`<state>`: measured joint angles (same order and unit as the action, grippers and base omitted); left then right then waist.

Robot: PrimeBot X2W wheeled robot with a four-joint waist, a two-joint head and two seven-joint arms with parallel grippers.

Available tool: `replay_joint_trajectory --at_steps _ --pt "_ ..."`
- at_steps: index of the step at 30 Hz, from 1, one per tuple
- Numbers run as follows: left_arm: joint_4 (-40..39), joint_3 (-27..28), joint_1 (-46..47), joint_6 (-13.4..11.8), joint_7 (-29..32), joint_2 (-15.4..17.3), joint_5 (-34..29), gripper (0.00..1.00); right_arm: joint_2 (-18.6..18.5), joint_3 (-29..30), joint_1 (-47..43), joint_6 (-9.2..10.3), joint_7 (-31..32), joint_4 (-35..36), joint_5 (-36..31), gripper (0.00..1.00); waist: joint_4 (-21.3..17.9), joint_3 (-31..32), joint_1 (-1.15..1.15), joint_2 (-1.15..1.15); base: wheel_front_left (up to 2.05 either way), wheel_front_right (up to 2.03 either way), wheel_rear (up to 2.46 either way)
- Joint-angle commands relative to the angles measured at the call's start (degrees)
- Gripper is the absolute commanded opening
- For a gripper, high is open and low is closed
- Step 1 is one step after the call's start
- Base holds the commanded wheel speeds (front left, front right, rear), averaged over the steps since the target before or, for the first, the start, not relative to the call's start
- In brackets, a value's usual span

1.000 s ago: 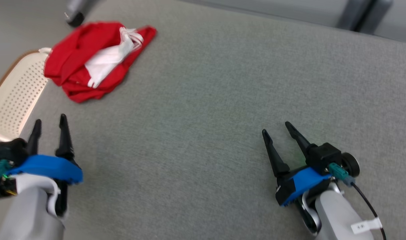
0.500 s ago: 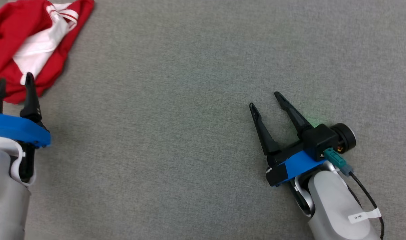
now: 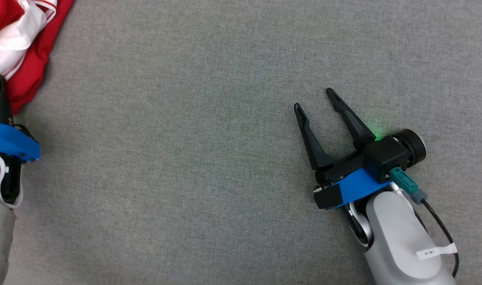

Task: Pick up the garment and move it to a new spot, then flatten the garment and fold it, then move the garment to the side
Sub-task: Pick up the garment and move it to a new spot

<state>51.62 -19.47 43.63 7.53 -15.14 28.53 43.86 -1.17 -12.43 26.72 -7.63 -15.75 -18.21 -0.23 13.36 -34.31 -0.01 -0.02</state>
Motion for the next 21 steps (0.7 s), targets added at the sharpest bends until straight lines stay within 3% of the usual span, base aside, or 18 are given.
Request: replay_joint_trajectory --at_steps 1,11,21 --pt "-0.73 0.03 0.72 -0.07 0.01 0.27 -0.51 0.00 -3.14 2.87 -2.02 0.25 1.10 -5.07 1.09 1.00 -0.09 0.31 0.01 0.02 0.00 0.00 0.00" --pt "-14.36 6.39 -0.87 -0.07 -0.06 2.78 -9.12 0.00 -2.11 0.32 -3.98 0.19 0.81 -4.13 6.19 1.00 -2.30 7.96 0.01 0.02 0.00 0.00 0.00" --pt "-31.46 6.90 -2.39 -0.07 -0.07 2.10 -15.24 0.00 -1.92 -1.24 -7.40 0.14 0.61 -3.27 11.89 1.00 -9.94 15.50 0.01 0.02 0.00 0.00 0.00"
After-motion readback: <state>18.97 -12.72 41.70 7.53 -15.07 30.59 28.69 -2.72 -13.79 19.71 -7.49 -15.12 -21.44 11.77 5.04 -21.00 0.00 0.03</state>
